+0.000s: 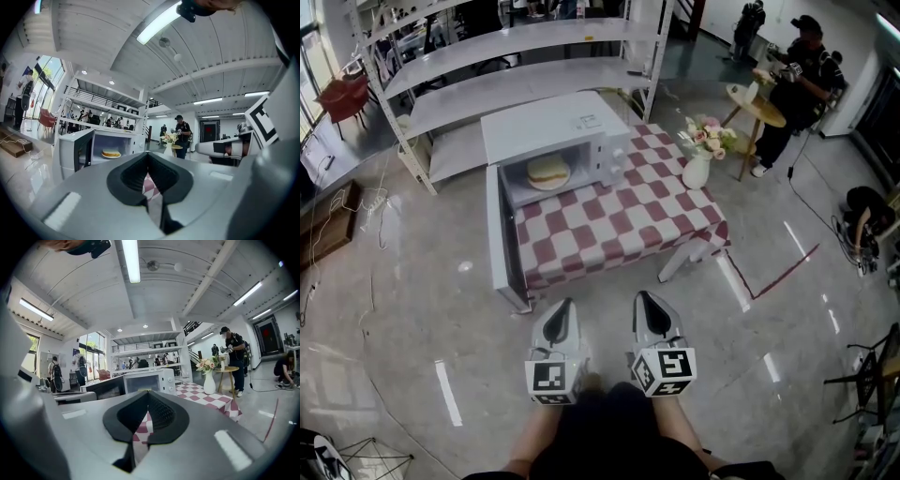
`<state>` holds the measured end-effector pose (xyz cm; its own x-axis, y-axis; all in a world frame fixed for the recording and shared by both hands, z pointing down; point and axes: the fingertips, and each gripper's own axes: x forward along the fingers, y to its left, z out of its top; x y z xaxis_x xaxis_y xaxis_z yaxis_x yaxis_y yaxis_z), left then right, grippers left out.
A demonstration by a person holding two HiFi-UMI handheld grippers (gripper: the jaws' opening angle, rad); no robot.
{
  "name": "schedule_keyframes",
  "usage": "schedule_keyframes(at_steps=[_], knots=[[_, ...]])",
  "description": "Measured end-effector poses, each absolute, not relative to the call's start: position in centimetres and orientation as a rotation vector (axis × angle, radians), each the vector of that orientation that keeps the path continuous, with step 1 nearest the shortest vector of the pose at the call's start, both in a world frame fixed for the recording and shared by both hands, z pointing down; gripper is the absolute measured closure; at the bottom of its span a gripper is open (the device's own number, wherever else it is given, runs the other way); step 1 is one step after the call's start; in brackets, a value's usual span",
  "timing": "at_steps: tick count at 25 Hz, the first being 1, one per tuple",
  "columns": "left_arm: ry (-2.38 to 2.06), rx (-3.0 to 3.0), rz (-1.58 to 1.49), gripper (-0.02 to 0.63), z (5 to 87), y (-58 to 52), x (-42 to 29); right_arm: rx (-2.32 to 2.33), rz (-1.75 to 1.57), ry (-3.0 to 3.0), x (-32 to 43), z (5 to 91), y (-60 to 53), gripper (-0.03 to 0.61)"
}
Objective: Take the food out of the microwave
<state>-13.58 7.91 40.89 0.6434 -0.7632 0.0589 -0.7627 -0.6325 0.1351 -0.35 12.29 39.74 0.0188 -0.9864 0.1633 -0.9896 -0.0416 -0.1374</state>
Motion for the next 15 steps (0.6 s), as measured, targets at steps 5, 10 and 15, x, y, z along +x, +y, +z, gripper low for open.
schedule_keyframes(at_steps=[5, 10, 15], knots=[[-1.231, 2.723, 0.015, 0.604, 41.5, 7.8, -13.4, 2.22, 0.351, -2.17, -1.0, 40.1, 11.5, 0.578], [-1.215, 2.722, 0.026, 0.604, 41.9, 7.7, -13.7, 2.226, 0.364, -2.146, -1.2, 40.4, 11.6, 0.578], [-1.211, 2.704, 0.025, 0.604, 42.1, 7.9, -14.1, 2.225, 0.364, -2.116, -1.1, 40.5, 11.9, 0.578]])
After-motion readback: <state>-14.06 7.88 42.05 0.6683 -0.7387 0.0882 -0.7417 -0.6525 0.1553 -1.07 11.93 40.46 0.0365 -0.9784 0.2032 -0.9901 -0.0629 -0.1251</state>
